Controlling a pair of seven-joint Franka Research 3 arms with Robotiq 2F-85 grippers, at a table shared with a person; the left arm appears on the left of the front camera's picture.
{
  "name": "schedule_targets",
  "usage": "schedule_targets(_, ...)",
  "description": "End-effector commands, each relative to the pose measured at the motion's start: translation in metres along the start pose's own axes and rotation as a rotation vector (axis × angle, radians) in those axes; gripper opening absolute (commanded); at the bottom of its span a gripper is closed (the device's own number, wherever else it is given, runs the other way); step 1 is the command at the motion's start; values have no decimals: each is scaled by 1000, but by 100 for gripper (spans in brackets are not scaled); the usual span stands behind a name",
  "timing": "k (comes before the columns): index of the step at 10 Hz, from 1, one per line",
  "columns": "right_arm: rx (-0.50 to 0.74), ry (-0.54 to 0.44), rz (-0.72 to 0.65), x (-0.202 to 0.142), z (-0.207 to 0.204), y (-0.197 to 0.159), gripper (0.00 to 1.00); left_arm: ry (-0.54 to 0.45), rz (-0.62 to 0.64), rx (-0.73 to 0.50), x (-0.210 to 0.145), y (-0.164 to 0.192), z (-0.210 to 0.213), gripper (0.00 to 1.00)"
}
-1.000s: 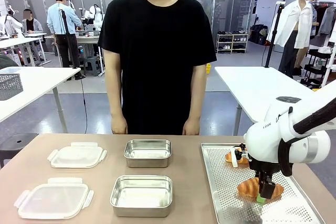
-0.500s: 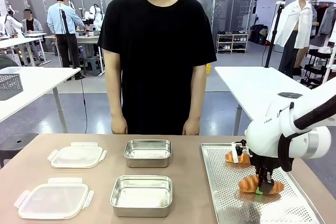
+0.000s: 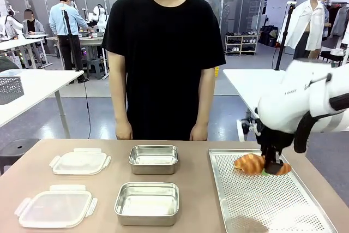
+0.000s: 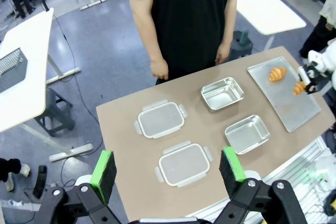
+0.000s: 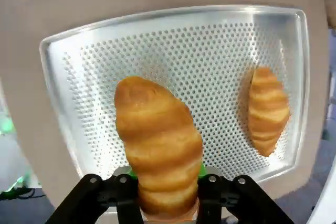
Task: Place the bread into the airtight container.
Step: Pick up a Butter Roll and place it into an empty Airtight Container.
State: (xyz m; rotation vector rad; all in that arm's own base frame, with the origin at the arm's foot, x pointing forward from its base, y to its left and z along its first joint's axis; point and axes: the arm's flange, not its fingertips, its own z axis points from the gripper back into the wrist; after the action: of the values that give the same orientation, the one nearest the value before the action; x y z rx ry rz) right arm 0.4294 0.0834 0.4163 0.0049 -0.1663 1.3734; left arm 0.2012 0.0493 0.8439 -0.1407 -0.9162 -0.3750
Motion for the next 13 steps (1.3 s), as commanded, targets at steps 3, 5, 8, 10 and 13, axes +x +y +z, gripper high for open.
schedule_targets(3, -36, 52, -26, 94, 39, 49, 35, -1, -2, -2, 0, 0, 2, 100)
schedule_targets(5, -64, 49, -18, 145, 41, 74, 35, -1, -2, -2, 0, 0, 2, 100)
schedule_targets(8, -33, 52, 6, 193, 32, 108, 35, -1, -2, -2, 0, 0, 2, 100)
schedule_targets(10, -24, 38, -39, 210, 24, 116, 35, -1, -2, -2, 0, 0, 2, 100)
schedule_targets(13, -16, 33, 15, 201, 27, 120, 35, -1, -2, -2, 0, 0, 2, 100)
